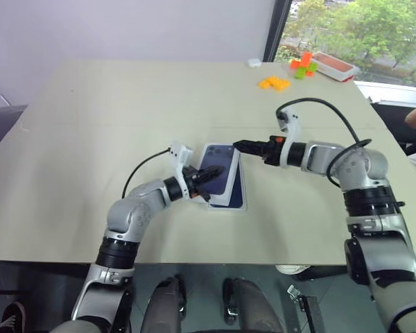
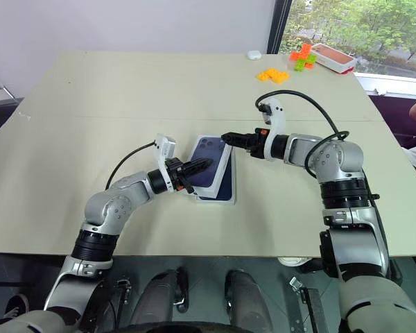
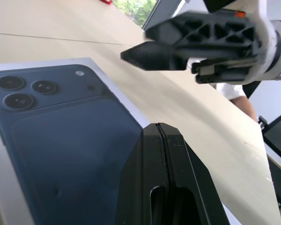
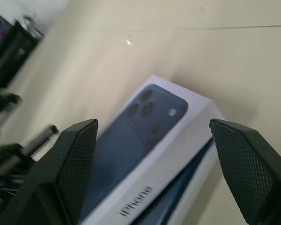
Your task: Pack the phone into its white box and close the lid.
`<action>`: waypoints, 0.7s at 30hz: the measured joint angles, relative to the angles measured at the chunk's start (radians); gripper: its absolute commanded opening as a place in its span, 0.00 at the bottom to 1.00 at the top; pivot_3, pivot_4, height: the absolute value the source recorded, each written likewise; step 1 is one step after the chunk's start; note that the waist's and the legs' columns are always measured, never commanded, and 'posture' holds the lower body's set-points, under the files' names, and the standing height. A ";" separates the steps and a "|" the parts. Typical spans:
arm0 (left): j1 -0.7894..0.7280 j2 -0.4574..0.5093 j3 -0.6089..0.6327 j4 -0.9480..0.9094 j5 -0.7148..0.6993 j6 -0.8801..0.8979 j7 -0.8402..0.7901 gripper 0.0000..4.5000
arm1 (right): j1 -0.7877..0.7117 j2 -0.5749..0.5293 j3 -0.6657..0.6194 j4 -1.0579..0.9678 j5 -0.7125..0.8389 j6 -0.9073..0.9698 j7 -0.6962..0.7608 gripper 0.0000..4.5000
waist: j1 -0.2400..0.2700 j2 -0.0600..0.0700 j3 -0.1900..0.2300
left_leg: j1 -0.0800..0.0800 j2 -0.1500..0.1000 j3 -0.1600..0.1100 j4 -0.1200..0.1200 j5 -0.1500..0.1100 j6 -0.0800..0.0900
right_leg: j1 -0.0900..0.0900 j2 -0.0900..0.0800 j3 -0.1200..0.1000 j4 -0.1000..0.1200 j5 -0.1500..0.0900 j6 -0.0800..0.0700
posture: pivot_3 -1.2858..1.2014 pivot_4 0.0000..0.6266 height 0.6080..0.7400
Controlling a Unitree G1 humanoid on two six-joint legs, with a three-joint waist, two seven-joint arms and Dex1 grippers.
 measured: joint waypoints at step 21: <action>-0.012 0.229 0.126 0.110 0.151 -0.144 -0.002 0.00 | 0.066 -0.044 0.085 -0.047 -0.401 -0.334 0.173 0.01 | 0.002 0.000 0.000 | 0.000 0.000 0.001 0.000 0.000 0.000 | 0.000 -0.002 0.000 0.000 0.000 0.000 | 0.52 0.24 1.00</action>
